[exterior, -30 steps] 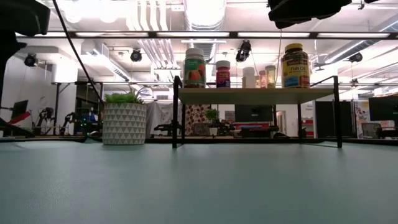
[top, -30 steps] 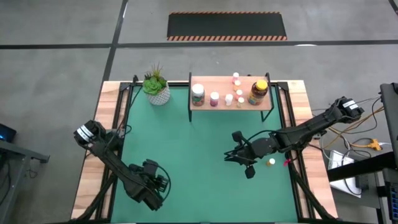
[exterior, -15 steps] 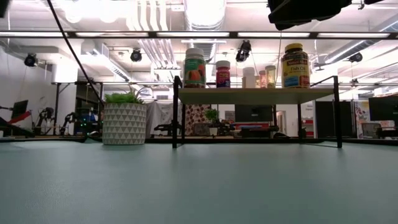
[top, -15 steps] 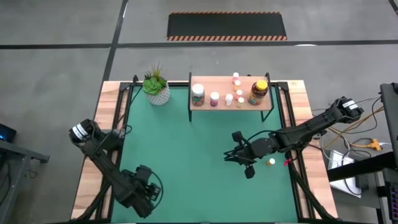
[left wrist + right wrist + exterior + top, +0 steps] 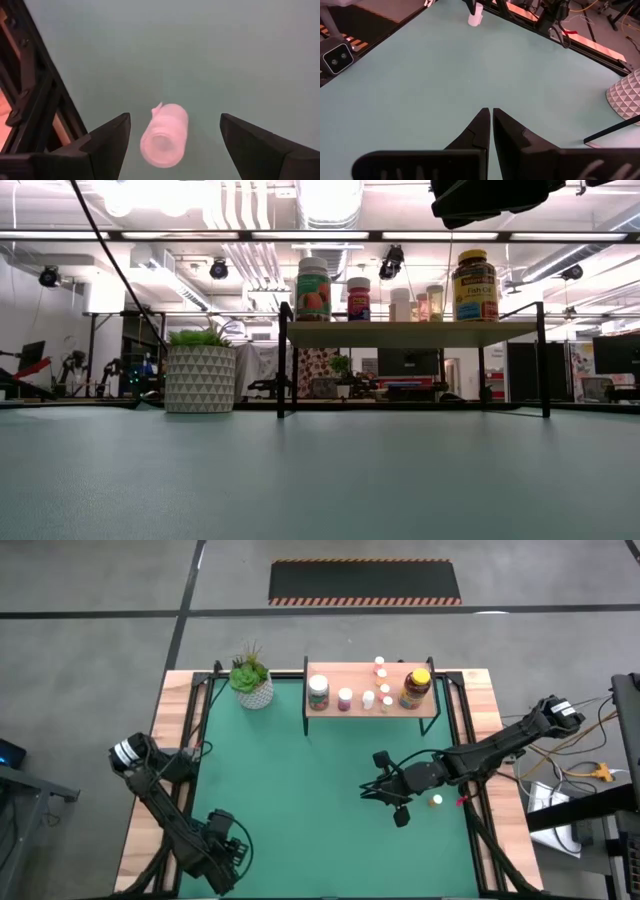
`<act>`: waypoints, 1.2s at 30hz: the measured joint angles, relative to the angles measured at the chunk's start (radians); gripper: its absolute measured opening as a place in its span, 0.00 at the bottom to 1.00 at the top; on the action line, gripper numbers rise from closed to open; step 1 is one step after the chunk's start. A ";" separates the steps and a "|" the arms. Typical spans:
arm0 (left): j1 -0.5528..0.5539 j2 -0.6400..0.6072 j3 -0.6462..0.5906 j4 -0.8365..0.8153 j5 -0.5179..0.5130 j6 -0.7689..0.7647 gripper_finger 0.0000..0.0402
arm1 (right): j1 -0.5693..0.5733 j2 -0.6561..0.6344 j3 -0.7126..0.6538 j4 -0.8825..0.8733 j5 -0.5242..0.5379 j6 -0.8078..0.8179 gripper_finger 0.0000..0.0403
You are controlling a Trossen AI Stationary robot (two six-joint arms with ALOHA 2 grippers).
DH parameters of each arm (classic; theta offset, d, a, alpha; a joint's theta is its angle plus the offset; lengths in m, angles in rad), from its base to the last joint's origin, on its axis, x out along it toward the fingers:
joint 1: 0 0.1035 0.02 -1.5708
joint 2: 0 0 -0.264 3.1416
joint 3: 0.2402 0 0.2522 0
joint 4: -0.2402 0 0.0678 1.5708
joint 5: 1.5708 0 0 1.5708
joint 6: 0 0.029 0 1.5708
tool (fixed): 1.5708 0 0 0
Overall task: Pick and place medicine bottles onto shelf by color
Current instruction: Put the transparent medicine bottle on the shelf
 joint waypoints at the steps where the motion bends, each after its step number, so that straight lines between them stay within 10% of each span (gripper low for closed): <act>1: -0.005 0.000 0.000 -0.002 0.001 -0.008 0.72 | 0.000 0.000 0.000 0.000 0.000 0.000 0.03; 36: -0.042 -0.002 -0.036 0.062 0.068 0.043 0.29 | 0.000 0.000 -0.004 0.000 0.000 0.023 0.03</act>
